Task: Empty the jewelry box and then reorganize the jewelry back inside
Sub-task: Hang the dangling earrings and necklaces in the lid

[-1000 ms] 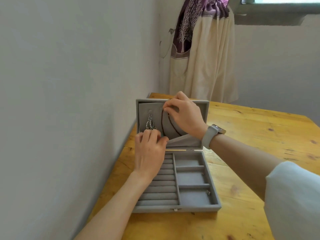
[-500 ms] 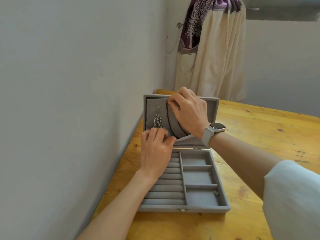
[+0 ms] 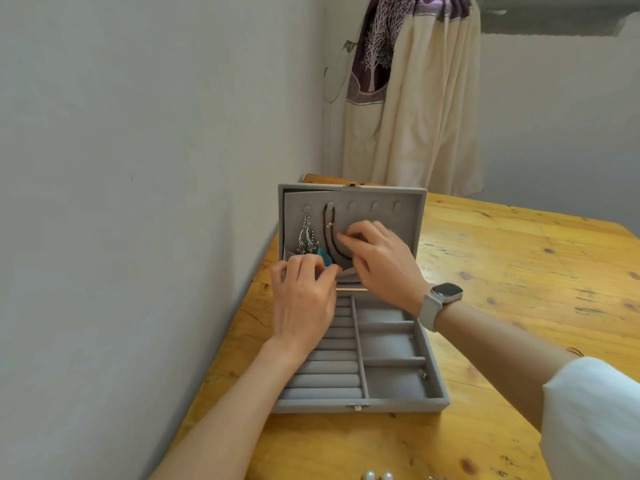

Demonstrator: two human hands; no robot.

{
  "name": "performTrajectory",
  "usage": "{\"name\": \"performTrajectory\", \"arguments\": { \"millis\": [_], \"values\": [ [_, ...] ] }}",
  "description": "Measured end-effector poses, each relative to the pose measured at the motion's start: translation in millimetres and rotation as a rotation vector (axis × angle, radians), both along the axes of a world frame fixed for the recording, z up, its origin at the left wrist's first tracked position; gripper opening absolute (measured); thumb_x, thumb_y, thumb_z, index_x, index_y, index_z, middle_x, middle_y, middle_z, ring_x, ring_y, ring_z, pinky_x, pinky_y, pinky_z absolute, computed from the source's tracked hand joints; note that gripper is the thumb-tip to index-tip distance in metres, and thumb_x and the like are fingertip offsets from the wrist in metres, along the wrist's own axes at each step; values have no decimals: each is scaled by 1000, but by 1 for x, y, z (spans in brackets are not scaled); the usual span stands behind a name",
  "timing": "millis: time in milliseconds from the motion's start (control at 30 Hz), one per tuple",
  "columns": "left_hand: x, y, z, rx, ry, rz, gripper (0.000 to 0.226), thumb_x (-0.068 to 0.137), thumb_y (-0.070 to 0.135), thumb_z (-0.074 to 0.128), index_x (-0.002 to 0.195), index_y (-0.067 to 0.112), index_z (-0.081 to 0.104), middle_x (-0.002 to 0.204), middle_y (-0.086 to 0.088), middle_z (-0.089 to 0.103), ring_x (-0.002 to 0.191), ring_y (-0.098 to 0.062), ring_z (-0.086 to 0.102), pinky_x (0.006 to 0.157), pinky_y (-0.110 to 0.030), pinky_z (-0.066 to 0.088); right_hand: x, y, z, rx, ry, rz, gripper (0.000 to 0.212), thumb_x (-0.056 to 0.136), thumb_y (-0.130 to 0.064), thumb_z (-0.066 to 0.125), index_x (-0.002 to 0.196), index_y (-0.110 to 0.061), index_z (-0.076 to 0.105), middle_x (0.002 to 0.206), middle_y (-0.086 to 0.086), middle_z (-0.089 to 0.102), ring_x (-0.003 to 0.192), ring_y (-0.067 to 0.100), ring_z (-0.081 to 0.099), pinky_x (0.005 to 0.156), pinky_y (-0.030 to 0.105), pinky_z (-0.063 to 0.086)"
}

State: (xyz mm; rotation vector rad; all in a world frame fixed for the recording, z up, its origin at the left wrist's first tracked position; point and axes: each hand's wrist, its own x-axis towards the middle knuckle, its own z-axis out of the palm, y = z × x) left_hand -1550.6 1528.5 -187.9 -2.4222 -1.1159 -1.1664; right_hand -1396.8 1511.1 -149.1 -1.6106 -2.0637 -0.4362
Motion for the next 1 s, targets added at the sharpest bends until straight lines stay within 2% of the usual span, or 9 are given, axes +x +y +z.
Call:
{"name": "performTrajectory", "arguments": {
  "millis": [133, 233, 333, 467, 600, 733, 800, 900, 1000],
  "values": [
    [1, -6, 0, -66, 8, 36, 27, 73, 9, 68, 99, 16, 69, 91, -6, 58, 93, -18, 41, 82, -32, 27, 4, -12, -8, -187, 48, -2, 37, 86, -12, 36, 113, -10, 61, 105, 8, 64, 94, 27, 57, 76, 41, 49],
    [2, -8, 0, -98, 16, 49, 29, 72, 8, 68, 101, 15, 68, 95, -8, 57, 95, -19, 41, 83, -33, 27, 0, -15, -2, -309, 77, 9, 40, 90, -8, 36, 128, -12, 48, 120, 7, 60, 110, 23, 53, 94, 36, 38],
    [1, -9, 1, -117, 31, 54, 33, 72, 7, 68, 104, 14, 67, 97, -9, 57, 96, -20, 41, 83, -33, 28, 0, -18, 6, -362, 195, 0, 41, 90, -5, 36, 128, -13, 49, 124, 4, 59, 114, 20, 52, 98, 33, 38],
    [3, -12, 9, -154, 55, 83, 39, 71, 7, 69, 109, 14, 66, 102, -11, 57, 100, -21, 40, 82, -42, 40, 11, -33, 5, -201, 257, -10, 35, 87, -1, 38, 112, -8, 61, 115, 8, 62, 107, 26, 55, 93, 38, 44],
    [13, -29, 23, -190, 47, 54, 42, 72, 7, 68, 113, 11, 63, 108, -13, 57, 105, -25, 44, 82, -44, 43, 31, -70, 1, -79, 377, -26, 31, 83, 1, 40, 103, -4, 64, 108, 11, 63, 101, 27, 57, 85, 32, 47],
    [48, -66, 36, -298, 35, -79, 45, 75, 9, 66, 120, 7, 57, 117, -15, 55, 110, -31, 51, 86, -45, 44, 72, -125, -7, -56, 452, -151, 29, 82, 6, 44, 99, -4, 65, 97, 9, 65, 91, 24, 60, 77, 26, 46],
    [73, -90, 38, -391, 64, -170, 47, 82, 13, 59, 127, 7, 50, 126, -14, 50, 119, -30, 44, 94, -44, 40, 97, -155, -15, -73, 485, -265, 28, 81, 11, 48, 98, -4, 66, 94, 9, 64, 87, 23, 61, 74, 26, 46],
    [111, -127, 33, -549, 168, -320, 49, 89, 18, 48, 136, 10, 37, 141, -11, 35, 130, -28, 30, 105, -42, 30, 133, -194, -26, -138, 517, -481, 28, 83, 8, 48, 101, -5, 65, 96, 10, 63, 89, 23, 59, 75, 26, 42],
    [141, -159, 15, -675, 401, -405, 51, 94, 25, 39, 142, 14, 24, 149, -8, 22, 137, -25, 15, 111, -40, 18, 162, -221, -37, -256, 522, -671, 27, 87, -2, 47, 108, -7, 63, 105, 10, 61, 101, 24, 53, 83, 29, 41]
  ]
}}
